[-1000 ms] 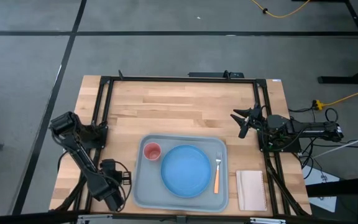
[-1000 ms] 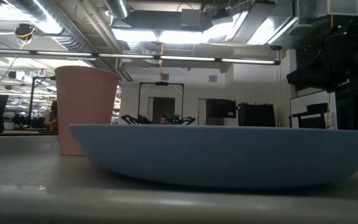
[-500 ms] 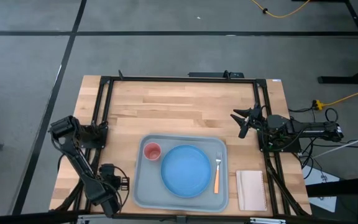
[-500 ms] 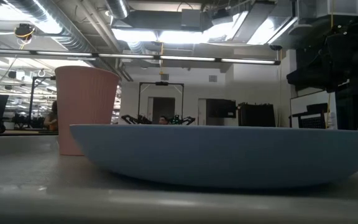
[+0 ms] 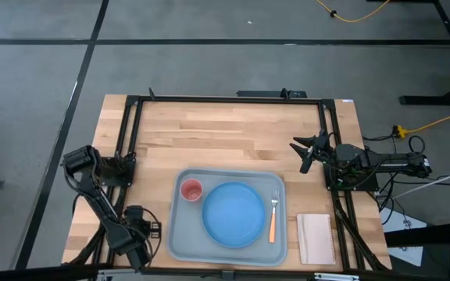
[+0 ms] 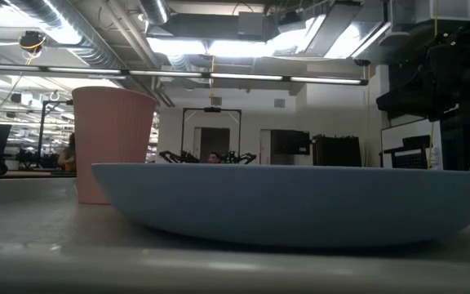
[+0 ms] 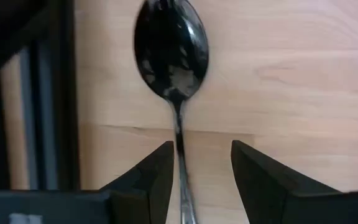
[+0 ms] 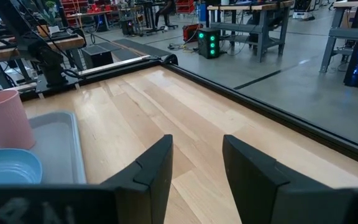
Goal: Pick and place plate/cup/fork/spoon on tray
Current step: Put the black spoon on the gray tray on the left of the blue plate
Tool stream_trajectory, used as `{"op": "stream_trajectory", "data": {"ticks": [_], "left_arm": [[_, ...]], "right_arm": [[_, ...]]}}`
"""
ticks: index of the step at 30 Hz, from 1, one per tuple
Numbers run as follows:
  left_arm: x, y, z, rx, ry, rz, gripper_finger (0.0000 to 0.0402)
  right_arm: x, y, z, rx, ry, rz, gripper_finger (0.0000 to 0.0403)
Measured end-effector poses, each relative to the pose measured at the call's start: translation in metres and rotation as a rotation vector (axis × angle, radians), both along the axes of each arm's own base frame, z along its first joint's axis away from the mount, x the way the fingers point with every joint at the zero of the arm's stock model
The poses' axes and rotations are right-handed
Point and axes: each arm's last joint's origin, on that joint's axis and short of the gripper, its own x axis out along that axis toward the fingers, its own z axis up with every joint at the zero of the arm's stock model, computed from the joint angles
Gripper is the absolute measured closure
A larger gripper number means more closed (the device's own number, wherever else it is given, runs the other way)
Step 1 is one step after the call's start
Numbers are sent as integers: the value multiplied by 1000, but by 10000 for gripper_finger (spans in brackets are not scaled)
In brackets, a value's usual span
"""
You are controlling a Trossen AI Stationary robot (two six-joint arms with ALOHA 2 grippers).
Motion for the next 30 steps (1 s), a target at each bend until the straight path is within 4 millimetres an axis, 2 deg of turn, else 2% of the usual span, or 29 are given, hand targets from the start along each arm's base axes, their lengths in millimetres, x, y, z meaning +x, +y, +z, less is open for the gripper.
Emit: {"op": "stream_trajectory", "data": {"ticks": [10,17,30], "left_arm": [[-5,6,-10,-13,17,-29,248],[-4,8,-11,-20,36,-131,248],[-6,7,-12,-12,34,-138,248]], "right_arm": [[0,0,0,0,0,1,257],[0,0,0,1,0,0,257],[0,0,0,23,-13,-2,257]]}}
